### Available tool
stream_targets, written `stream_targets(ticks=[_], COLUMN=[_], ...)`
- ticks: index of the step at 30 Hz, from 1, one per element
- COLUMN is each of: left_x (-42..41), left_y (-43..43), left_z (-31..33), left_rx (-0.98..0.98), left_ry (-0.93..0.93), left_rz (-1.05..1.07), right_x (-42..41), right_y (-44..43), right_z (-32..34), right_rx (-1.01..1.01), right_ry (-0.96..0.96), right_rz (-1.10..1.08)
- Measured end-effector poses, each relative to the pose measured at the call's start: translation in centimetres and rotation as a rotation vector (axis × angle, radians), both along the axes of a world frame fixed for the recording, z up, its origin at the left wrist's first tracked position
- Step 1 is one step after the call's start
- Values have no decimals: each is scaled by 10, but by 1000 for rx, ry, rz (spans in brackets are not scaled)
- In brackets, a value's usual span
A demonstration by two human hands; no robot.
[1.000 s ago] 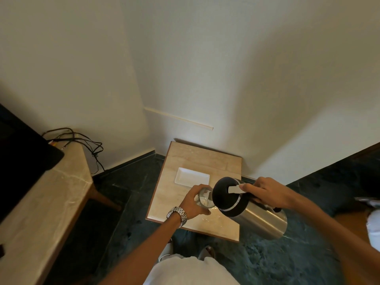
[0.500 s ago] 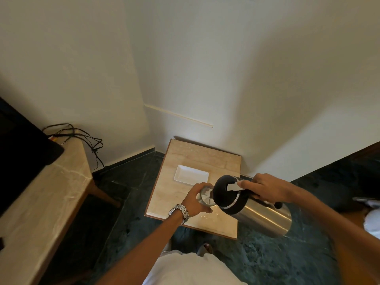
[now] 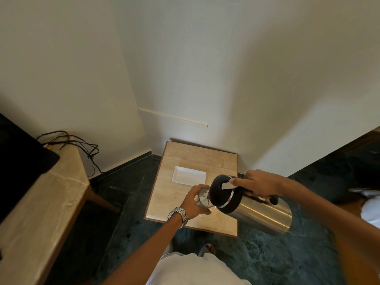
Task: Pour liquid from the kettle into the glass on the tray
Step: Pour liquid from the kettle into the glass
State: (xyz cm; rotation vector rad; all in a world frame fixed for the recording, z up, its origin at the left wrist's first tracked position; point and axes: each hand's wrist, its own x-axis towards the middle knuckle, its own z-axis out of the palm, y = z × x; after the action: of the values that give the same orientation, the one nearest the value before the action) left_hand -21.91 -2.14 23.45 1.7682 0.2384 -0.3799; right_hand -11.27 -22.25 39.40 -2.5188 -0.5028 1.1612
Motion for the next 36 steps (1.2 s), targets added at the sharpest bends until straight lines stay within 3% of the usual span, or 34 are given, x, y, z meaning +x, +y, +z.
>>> stream_targets(ticks=[36], left_x=[-18], left_y=[-6], left_z=[-5], left_rx=[12], left_ry=[-7], left_rz=[-23], right_x=[-15], right_y=[0], right_z=[-7], right_rx=[-113], right_ry=[59], right_rz=[-7])
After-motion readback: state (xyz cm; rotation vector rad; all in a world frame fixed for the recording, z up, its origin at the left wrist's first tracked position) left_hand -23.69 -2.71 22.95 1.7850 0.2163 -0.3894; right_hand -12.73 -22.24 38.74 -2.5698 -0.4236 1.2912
